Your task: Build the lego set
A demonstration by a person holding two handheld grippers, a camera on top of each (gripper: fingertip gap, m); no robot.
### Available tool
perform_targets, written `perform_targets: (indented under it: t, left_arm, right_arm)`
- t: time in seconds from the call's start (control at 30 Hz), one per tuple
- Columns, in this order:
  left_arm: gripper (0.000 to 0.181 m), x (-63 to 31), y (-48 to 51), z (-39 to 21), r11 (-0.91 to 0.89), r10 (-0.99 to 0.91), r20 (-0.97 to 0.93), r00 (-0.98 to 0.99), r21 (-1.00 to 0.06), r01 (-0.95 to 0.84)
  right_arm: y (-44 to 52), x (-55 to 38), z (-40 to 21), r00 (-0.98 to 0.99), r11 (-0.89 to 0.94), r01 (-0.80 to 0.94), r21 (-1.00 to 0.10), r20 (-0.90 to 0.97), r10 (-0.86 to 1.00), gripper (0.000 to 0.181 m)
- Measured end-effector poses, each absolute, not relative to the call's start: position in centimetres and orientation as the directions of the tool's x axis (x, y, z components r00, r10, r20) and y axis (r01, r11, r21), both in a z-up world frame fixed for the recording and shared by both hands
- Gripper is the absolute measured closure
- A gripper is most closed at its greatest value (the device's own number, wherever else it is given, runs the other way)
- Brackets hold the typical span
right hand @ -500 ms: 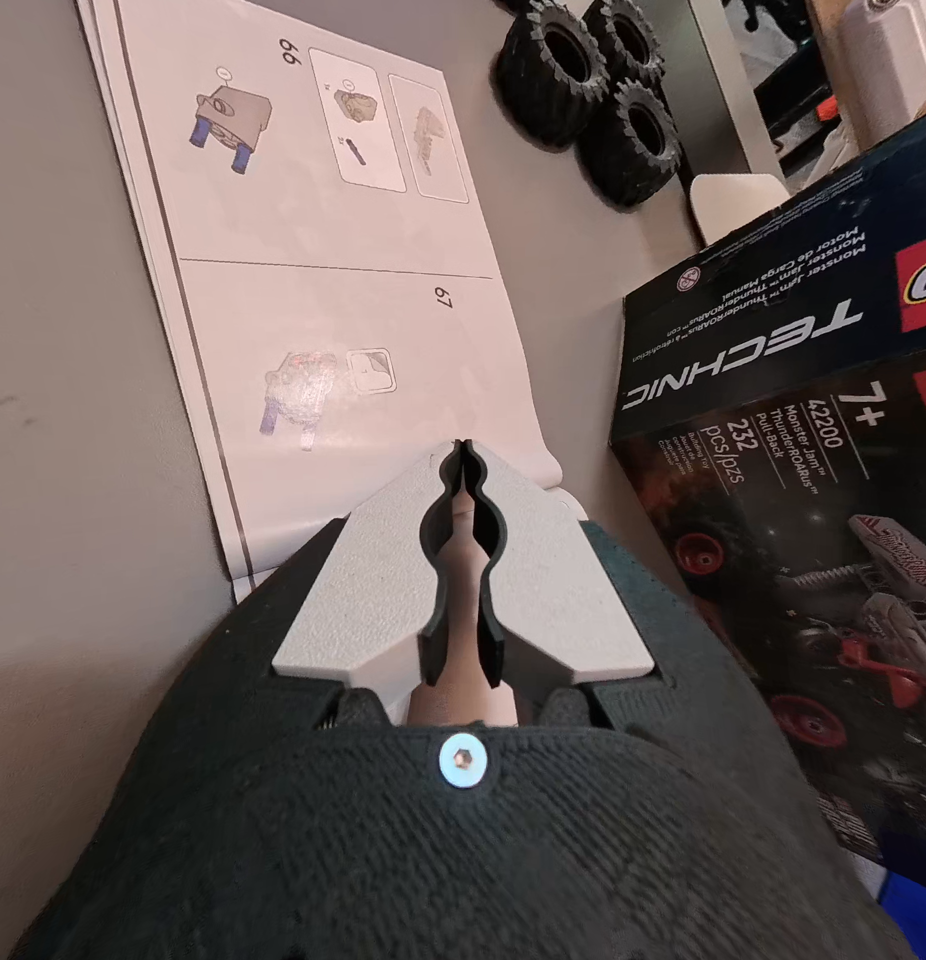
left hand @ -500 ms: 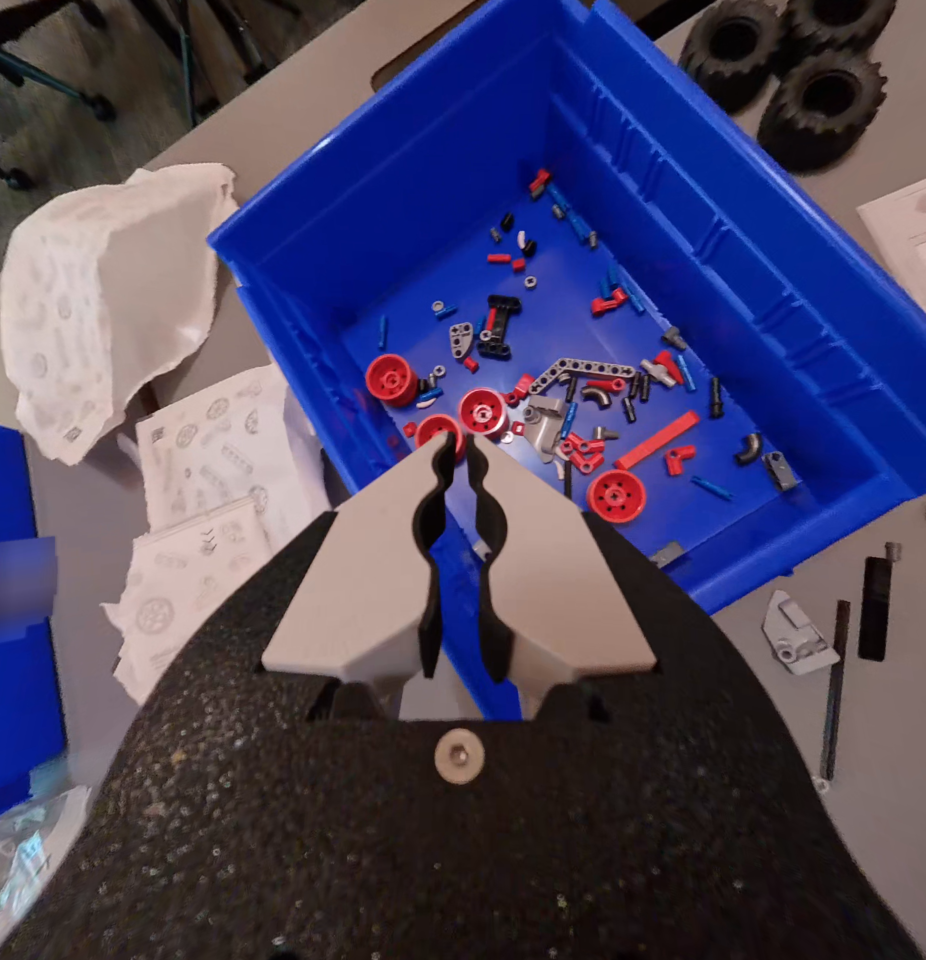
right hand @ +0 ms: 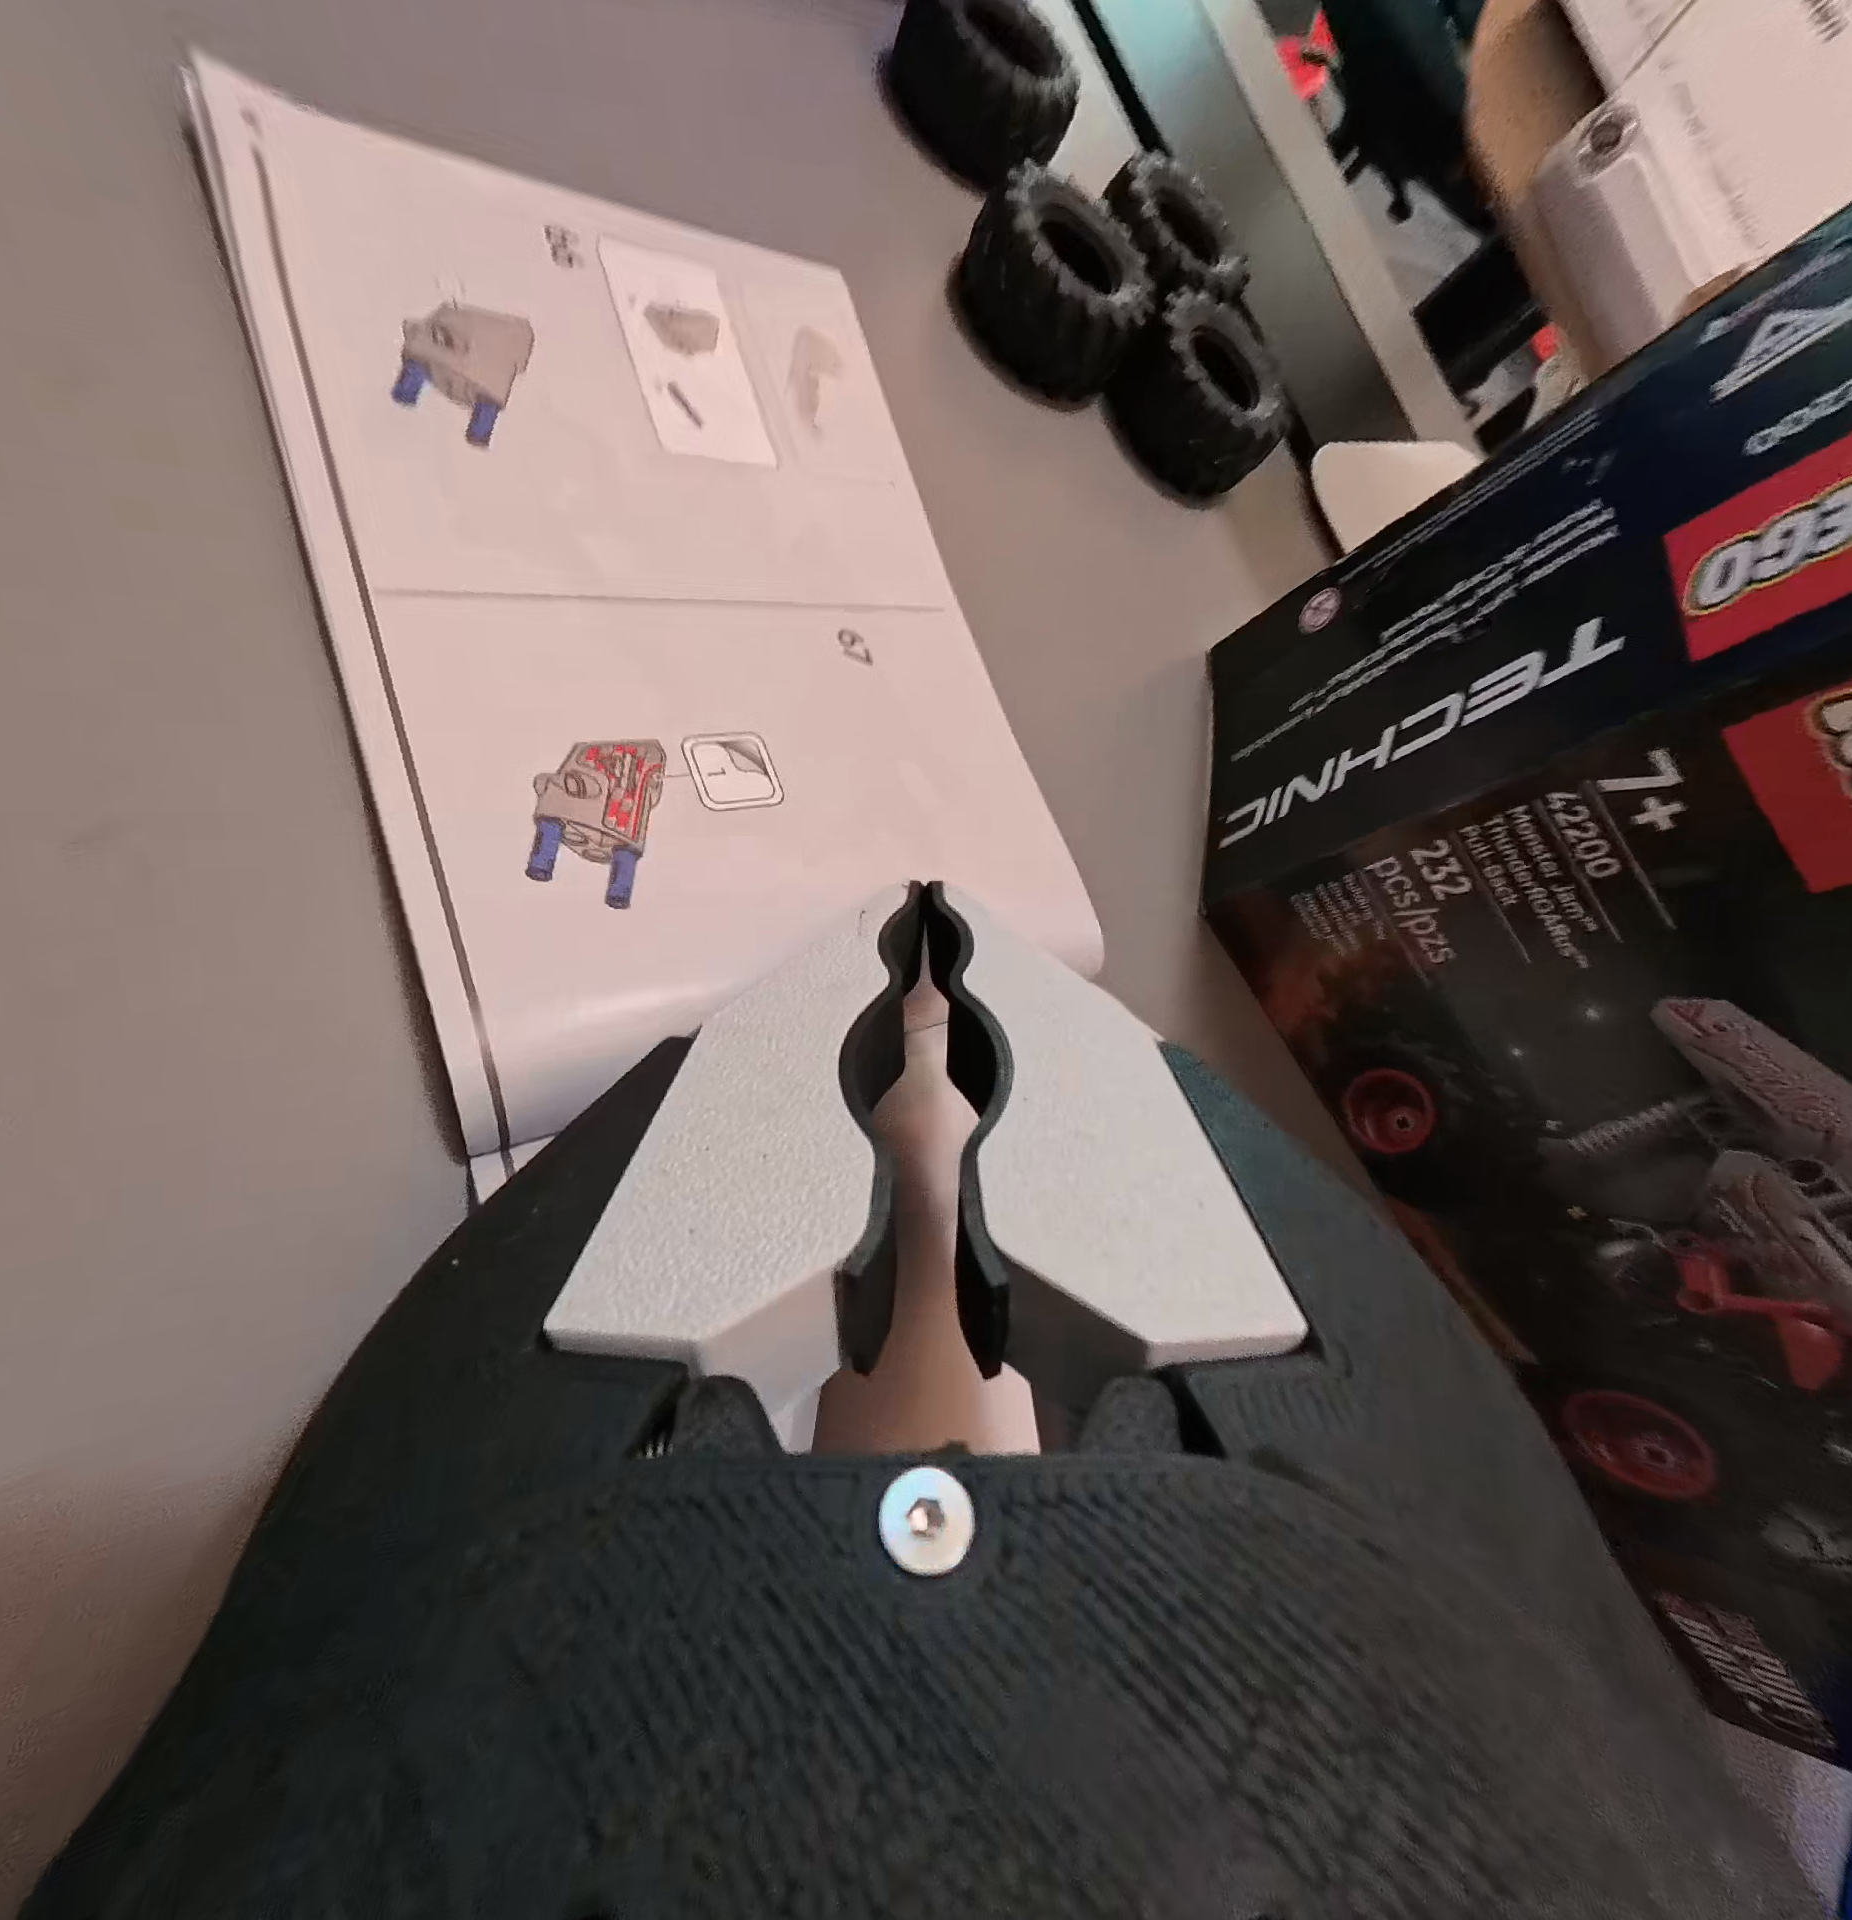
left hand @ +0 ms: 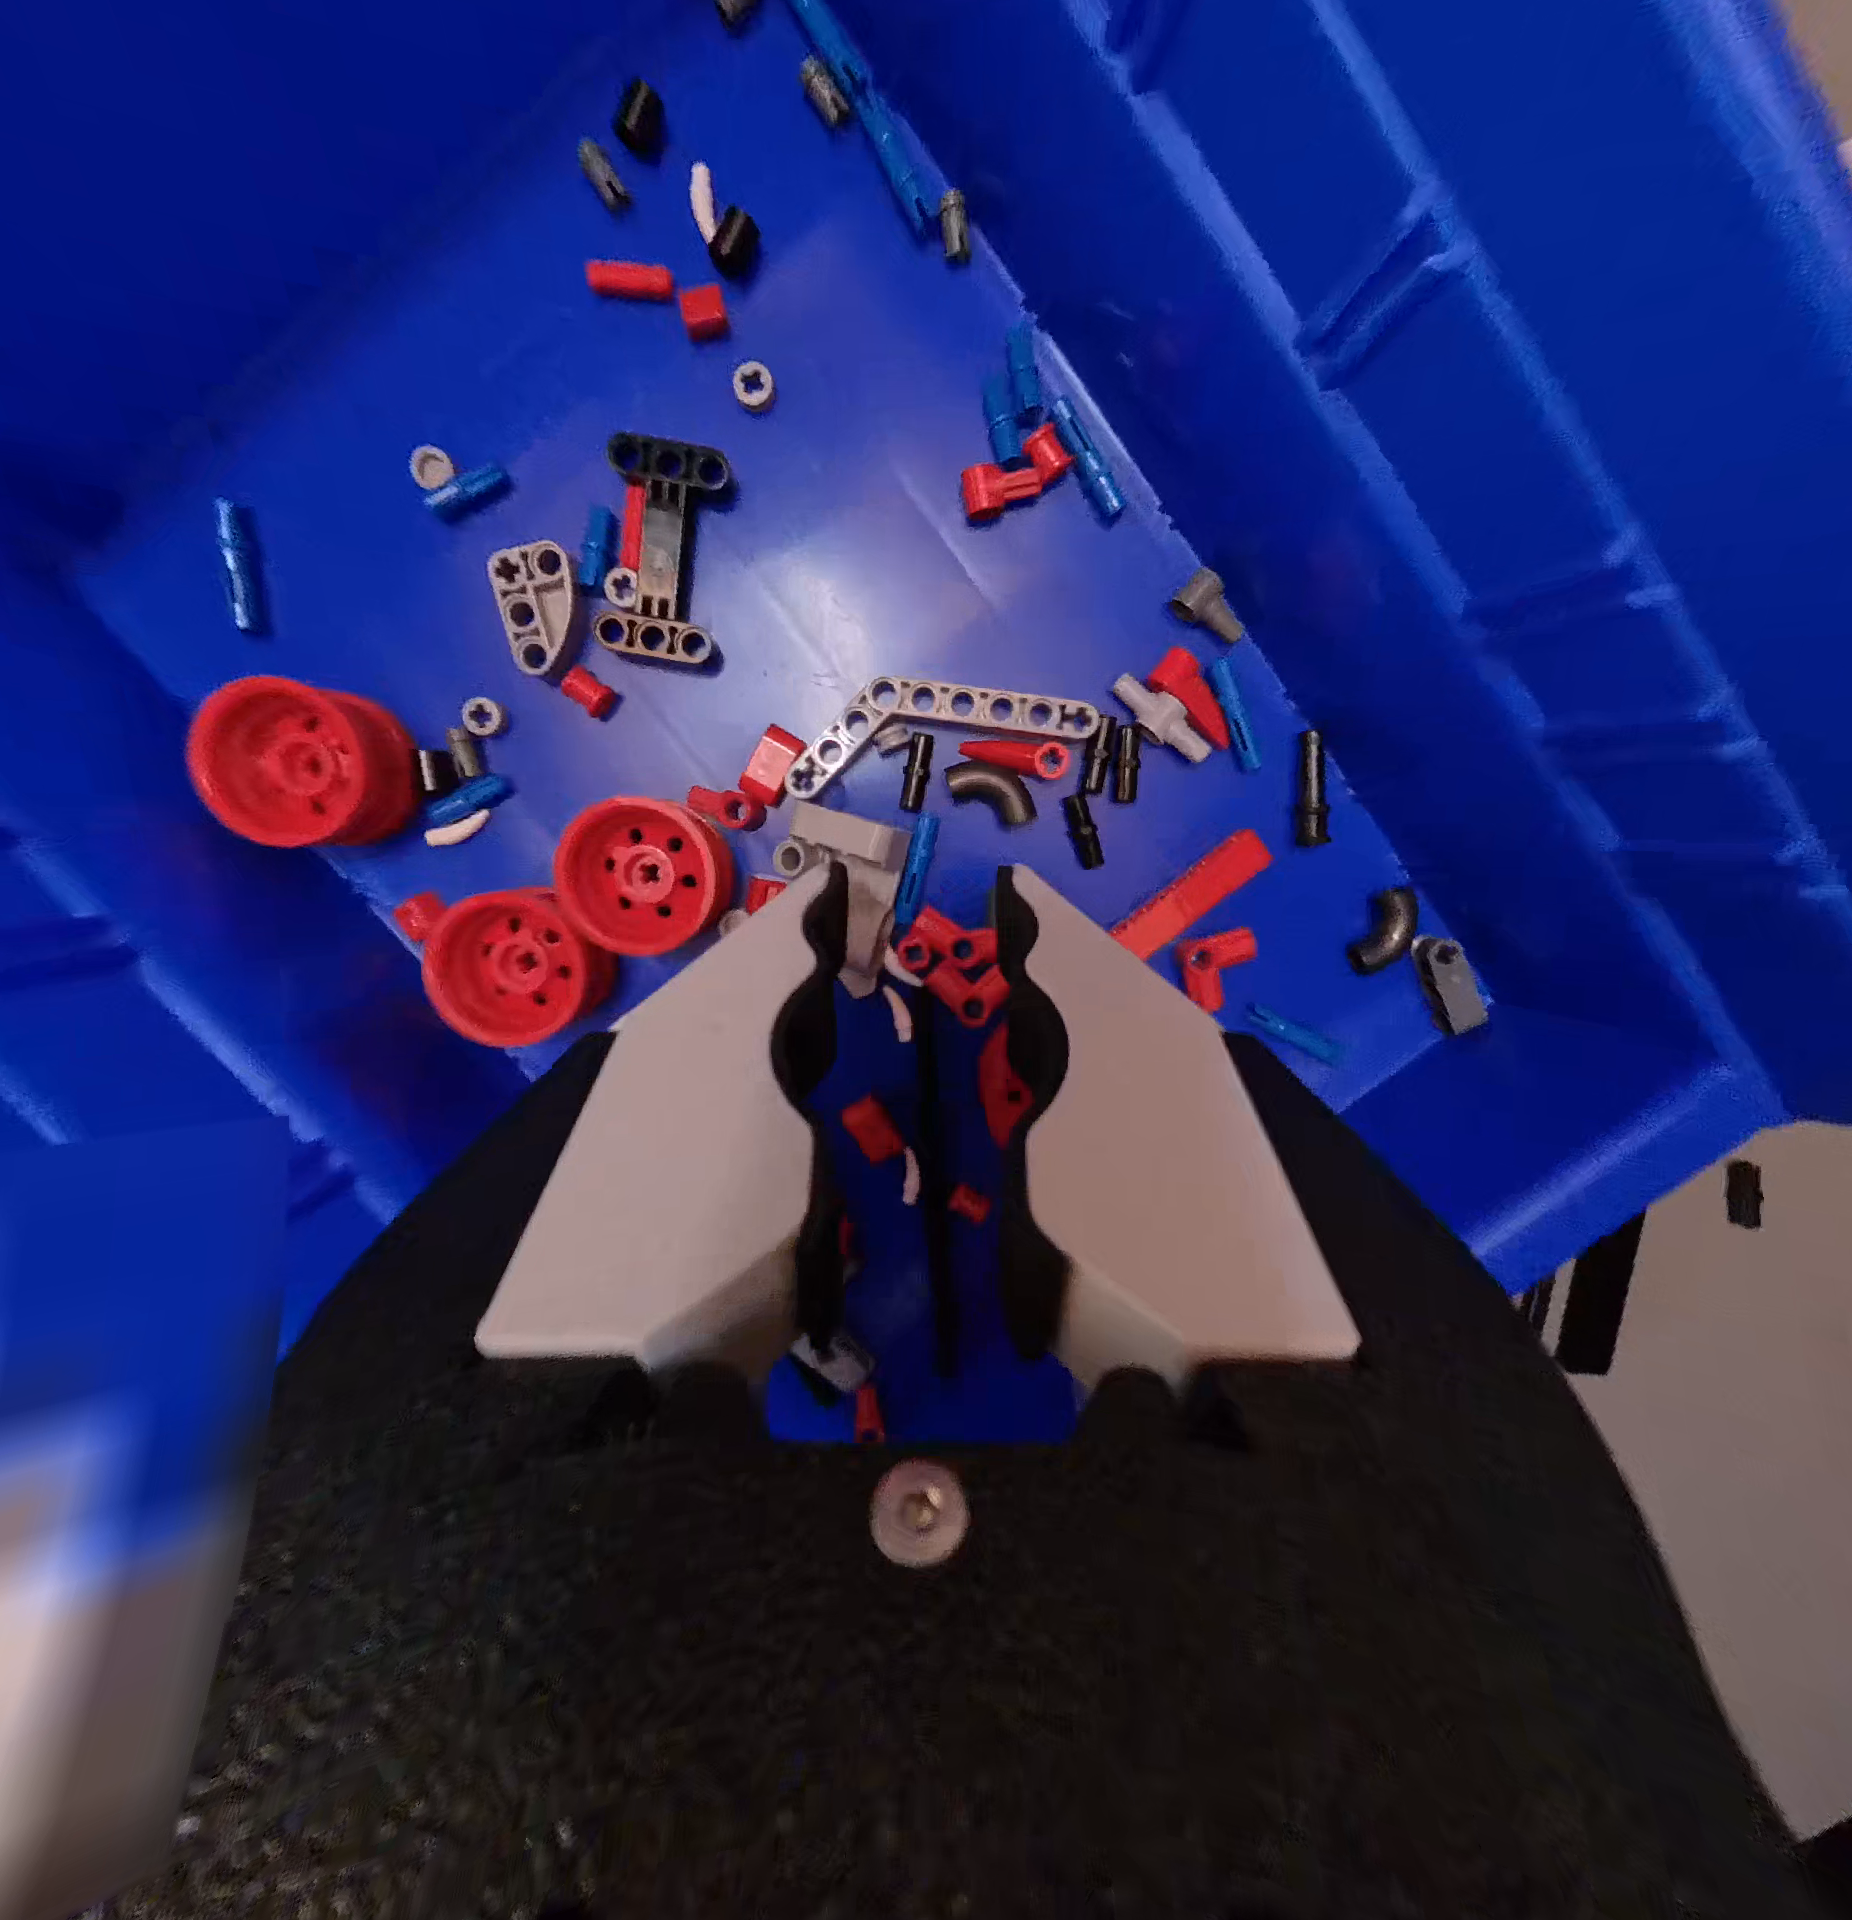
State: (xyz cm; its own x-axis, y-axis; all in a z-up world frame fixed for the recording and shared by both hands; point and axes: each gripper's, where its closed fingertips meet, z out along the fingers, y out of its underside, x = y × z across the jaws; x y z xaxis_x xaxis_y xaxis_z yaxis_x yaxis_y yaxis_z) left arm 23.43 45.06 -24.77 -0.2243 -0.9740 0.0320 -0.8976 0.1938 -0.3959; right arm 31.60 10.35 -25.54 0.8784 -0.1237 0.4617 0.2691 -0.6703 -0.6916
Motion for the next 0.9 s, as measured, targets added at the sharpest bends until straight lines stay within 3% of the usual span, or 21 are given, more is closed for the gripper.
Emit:
perform_targets:
  t: [0.03,0.13,0.33,0.47,0.77,0.9]
  left_arm:
    - [0.153,23.5,45.1,-25.1,0.181,-0.977,0.038,-0.211,-0.388,-0.904]
    - [0.152,24.0,45.2,-25.5,0.148,-0.982,0.047,-0.181,-0.4,-0.905]
    - [0.152,24.4,46.2,-26.6,0.092,-0.992,0.041,-0.116,-0.381,-0.92]
    - [0.164,24.3,45.9,-26.9,0.12,-0.989,0.04,-0.146,-0.373,-0.92]
    - [0.166,24.0,44.9,-24.5,0.325,-0.944,-0.085,-0.319,-0.404,-0.855]
    - [0.167,24.9,43.7,-21.6,0.464,-0.883,-0.194,-0.427,-0.496,-0.734]
  right_arm:
    - [10.4,31.5,-24.9,0.879,-0.648,0.269,-0.712,0.457,-0.137,0.181]
    - [10.5,31.4,-23.7,0.883,-0.6,0.249,-0.76,0.433,-0.182,0.181]
    - [9.4,33.5,-24.5,0.775,-0.717,0.277,-0.64,0.59,-0.227,0.181]
    - [10.1,33.3,-23.3,0.756,-0.668,0.294,-0.684,0.594,-0.275,0.181]
    - [9.6,34.0,-24.1,0.766,-0.654,0.252,-0.714,0.56,-0.316,0.181]
    - [9.5,34.2,-24.2,0.771,-0.652,0.242,-0.718,0.55,-0.32,0.181]
